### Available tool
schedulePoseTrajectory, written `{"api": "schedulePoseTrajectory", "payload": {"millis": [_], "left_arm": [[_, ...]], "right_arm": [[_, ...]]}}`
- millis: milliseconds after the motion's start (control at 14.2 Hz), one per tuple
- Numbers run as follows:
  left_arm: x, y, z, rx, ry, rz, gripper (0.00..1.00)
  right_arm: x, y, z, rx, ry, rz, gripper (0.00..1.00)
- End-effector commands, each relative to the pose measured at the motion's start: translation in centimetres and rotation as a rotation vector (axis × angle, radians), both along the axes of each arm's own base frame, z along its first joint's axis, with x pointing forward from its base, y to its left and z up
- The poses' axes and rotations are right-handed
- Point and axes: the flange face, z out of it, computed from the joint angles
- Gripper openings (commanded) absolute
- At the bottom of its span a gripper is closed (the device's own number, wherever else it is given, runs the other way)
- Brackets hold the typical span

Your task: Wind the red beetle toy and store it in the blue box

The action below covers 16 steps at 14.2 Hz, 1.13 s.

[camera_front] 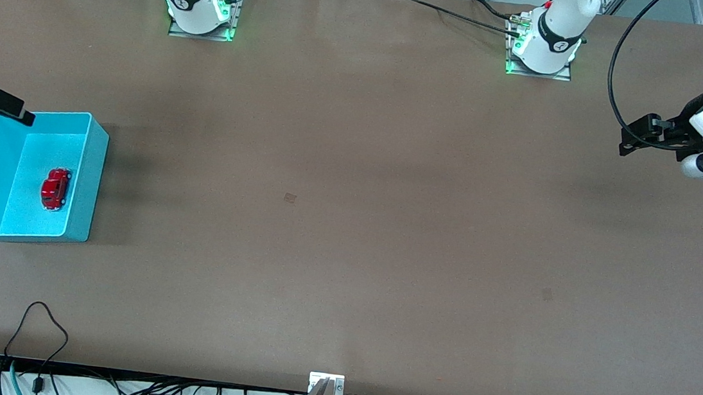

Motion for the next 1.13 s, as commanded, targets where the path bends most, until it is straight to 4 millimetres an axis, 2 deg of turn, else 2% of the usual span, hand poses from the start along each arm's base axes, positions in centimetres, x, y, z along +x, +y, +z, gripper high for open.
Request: {"api": "schedulePoseTrajectory", "payload": {"millis": [0,212,636,777,848,989,1059], "left_arm": [[0.7,-0.4,0.8,0.024,-0.002,-0.012,1.00],[1.4,-1.1,0.7,0.031,0.000,-0.022,1.00],[1.8,-1.1,0.9,0.050,0.024,-0.005,1.00],[2.2,-1.1,0.8,0.059,0.022,-0.006,1.00],[2.3,-1.4,1.3,0.059,0.009,-0.011,1.00],[2.4,-3.0,1.0,0.063,0.013,-0.017,1.00],[2.4,-2.9,1.0,0.062,0.013,-0.003,1.00]], "right_arm": [[-2.2,1.5,-0.4,-0.082,0.008,0.021,1.00],[-4.9,1.7,-1.1,-0.087,-0.056,0.020,1.00],[-6.7,1.3,0.2,-0.081,-0.018,0.004,1.00],[-7.0,1.4,0.6,-0.081,-0.021,0.005,1.00],[-6.9,1.2,0.6,-0.081,-0.029,0.002,1.00],[-6.8,1.1,0.6,-0.083,-0.032,0.005,1.00],[-6.8,1.2,0.6,-0.083,-0.030,0.008,1.00]]}}
